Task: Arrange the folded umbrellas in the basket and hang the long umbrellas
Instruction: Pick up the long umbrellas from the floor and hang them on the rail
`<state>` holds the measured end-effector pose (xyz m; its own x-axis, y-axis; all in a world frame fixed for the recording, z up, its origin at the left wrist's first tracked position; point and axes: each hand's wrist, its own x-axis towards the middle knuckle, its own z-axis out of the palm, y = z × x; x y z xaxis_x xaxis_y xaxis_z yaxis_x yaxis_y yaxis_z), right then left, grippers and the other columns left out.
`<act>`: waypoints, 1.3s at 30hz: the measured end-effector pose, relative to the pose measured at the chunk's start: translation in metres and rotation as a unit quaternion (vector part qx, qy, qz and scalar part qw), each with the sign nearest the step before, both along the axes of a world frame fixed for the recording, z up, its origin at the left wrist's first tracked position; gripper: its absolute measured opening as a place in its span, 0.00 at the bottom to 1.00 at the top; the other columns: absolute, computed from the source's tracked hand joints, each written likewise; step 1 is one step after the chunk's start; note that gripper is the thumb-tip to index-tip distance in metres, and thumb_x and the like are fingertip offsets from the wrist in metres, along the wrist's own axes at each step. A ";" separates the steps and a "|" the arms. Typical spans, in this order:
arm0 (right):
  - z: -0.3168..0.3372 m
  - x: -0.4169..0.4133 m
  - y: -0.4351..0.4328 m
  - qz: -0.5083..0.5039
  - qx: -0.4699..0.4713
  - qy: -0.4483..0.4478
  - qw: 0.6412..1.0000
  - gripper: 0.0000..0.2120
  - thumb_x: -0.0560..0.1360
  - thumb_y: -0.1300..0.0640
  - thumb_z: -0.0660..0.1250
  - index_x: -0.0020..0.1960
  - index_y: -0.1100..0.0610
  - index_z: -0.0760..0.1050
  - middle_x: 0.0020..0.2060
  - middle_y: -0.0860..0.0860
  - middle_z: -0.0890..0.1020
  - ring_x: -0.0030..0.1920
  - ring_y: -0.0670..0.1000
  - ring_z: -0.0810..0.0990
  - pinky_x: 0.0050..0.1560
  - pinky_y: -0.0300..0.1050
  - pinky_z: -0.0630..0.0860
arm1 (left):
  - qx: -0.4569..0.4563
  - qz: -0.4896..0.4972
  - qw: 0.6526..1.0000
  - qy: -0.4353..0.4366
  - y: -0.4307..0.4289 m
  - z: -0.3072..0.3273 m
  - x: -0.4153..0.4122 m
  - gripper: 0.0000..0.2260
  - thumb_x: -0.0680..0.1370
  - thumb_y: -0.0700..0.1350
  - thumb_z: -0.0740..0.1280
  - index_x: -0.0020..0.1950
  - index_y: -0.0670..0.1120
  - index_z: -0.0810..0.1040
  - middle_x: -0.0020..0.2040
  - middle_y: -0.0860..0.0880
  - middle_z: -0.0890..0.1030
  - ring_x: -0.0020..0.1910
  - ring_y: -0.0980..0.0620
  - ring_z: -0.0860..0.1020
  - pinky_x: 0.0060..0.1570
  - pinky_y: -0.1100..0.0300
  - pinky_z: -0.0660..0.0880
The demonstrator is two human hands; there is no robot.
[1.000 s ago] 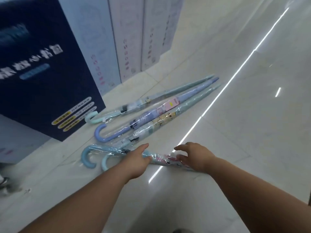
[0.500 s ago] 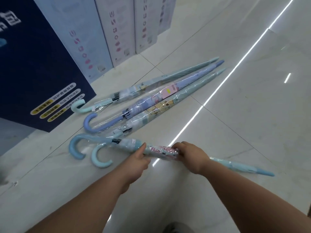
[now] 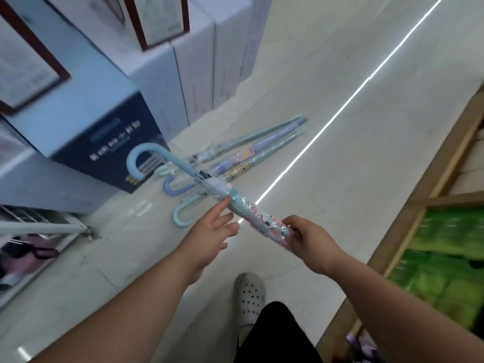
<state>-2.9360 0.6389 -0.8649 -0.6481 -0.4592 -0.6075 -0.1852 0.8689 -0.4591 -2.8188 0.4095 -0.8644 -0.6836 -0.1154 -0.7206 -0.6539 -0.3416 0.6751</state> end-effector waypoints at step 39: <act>0.740 0.219 -0.356 0.122 -0.622 -0.102 0.767 0.14 0.81 0.63 0.63 0.64 0.51 0.75 0.51 0.60 0.80 0.45 0.51 0.75 0.49 0.46 0.74 | -0.420 0.169 0.813 0.366 -0.200 0.684 0.245 0.42 0.80 0.34 0.67 0.61 0.85 0.60 0.56 0.67 0.81 0.54 0.57 0.82 0.52 0.65 0.78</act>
